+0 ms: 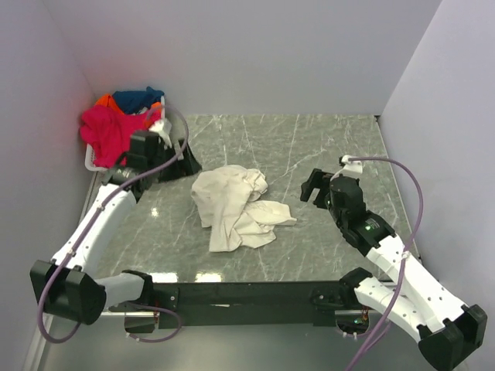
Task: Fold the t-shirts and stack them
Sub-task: Move the tshirt to the center of the board, then flatten the tshirt out
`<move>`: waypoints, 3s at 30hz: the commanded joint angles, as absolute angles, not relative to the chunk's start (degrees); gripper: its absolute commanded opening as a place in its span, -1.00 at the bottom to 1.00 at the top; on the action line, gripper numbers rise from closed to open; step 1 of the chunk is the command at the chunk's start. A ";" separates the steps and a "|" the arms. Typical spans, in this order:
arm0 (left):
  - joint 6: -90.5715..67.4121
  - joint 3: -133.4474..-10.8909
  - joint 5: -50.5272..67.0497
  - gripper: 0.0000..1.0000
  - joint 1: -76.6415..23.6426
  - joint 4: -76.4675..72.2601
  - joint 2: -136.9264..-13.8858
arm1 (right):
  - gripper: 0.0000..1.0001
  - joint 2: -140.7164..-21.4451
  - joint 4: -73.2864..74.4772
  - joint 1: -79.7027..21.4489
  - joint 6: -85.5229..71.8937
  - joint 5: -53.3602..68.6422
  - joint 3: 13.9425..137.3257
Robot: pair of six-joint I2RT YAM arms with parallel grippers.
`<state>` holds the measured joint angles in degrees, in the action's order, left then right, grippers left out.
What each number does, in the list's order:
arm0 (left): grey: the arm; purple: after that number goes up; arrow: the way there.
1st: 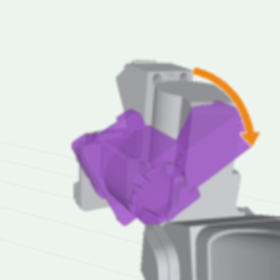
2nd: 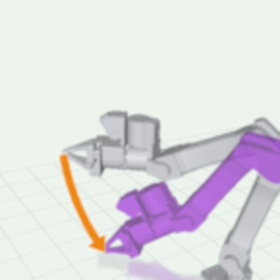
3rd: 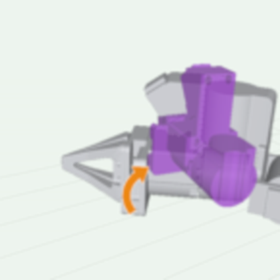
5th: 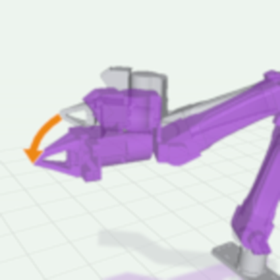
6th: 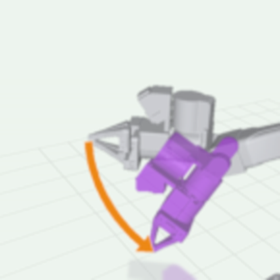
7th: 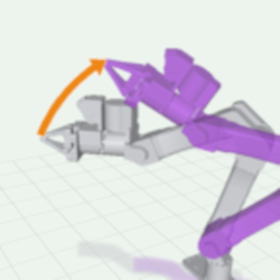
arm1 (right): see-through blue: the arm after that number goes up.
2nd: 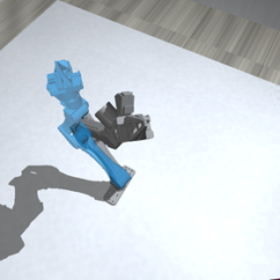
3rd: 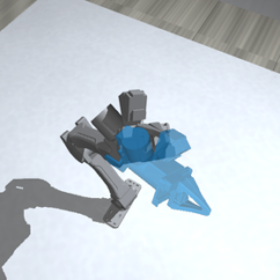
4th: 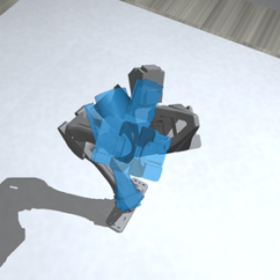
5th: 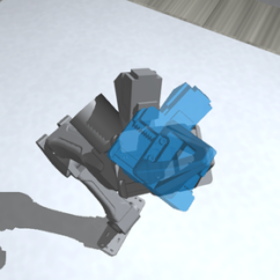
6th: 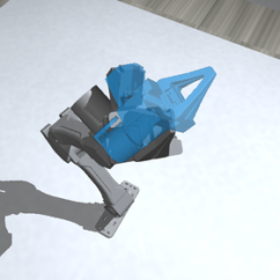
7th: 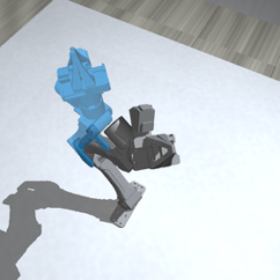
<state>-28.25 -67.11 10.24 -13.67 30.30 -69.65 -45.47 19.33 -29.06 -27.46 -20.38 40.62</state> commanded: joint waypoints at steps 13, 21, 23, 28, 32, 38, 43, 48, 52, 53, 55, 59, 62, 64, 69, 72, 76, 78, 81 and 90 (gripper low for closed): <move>-39.45 -42.81 8.35 0.68 -20.03 33.22 -53.79 | 0.79 -54.14 14.60 -37.18 -33.92 -11.78 35.95; -45.26 -37.10 9.31 0.69 -26.37 32.08 -55.10 | 0.81 -58.27 13.71 -37.09 -40.25 -13.09 32.26; -46.40 -35.95 10.11 0.68 -27.07 31.64 -55.89 | 0.82 -58.71 13.62 -37.00 -40.69 -14.23 31.99; -48.69 -34.11 8.53 0.62 -29.35 31.12 -57.48 | 0.84 -61.34 13.36 -35.78 -42.10 -13.89 31.12; -48.78 -33.31 7.91 0.44 -30.58 30.06 -60.72 | 0.84 -62.22 11.96 -34.72 -42.36 -12.39 30.24; -49.39 -33.49 6.59 0.30 -32.16 27.96 -64.16 | 0.84 -63.54 10.20 -33.66 -42.01 -10.99 30.50; -49.13 -34.80 6.15 0.30 -34.54 26.37 -69.94 | 0.84 -65.47 9.23 -33.05 -41.92 -10.11 30.94; -48.87 -36.82 3.70 0.26 -36.12 27.33 -74.70 | 0.84 -66.01 8.70 -32.43 -41.66 -9.84 31.29; -48.43 -38.05 1.93 0.19 -37.00 27.51 -76.81 | 0.84 -66.09 8.61 -31.91 -41.57 -9.67 31.20; -48.34 -38.32 2.02 0.15 -37.09 27.07 -76.99 | 0.84 -66.09 8.53 -31.82 -41.49 -9.67 31.20; -48.51 -38.41 3.24 0.06 -37.61 26.02 -77.95 | 0.84 -66.01 8.70 -31.55 -41.31 -9.75 31.20; -47.99 -39.02 2.81 -0.03 -38.85 26.37 -80.15 | 0.84 -66.01 8.88 -30.68 -41.13 -9.41 31.29; -47.55 -39.29 3.08 -0.24 -39.29 26.28 -81.30 | 0.84 -66.01 8.35 -29.97 -41.40 -8.70 30.76; -47.37 -39.55 2.90 -0.39 -39.64 26.72 -82.00 | 0.84 -65.92 8.17 -29.62 -41.40 -8.26 30.76; -47.37 -38.76 1.24 -0.99 -39.81 27.94 -82.09 | 0.83 -66.97 7.21 -29.53 -41.05 -7.47 30.67; -47.55 -39.72 0.26 -0.99 -39.81 30.31 -80.34 | 0.72 -68.37 7.12 -29.53 -40.61 -6.60 31.20; -48.51 -43.15 -4.04 -0.99 -39.81 33.92 -77.26 | 0.56 -70.05 6.33 -29.36 -40.34 -5.80 31.29; -49.04 -45.17 -4.83 -0.99 -39.81 35.06 -75.68 | 0.47 -71.27 5.72 -29.27 -40.08 -5.63 31.29; -49.57 -47.11 -6.06 -0.99 -39.81 36.03 -74.27 | 0.31 -72.77 4.92 -29.09 -39.73 -5.01 31.46; -49.49 -49.04 -8.61 -0.99 -36.14 37.71 -70.76 | -0.80 -73.74 6.24 -28.74 -38.76 -4.74 33.39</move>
<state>-49.23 -46.98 -6.48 -38.37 36.29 -73.01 -74.08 6.66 -29.36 -39.16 -3.70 30.85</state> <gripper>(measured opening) 0.013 0.163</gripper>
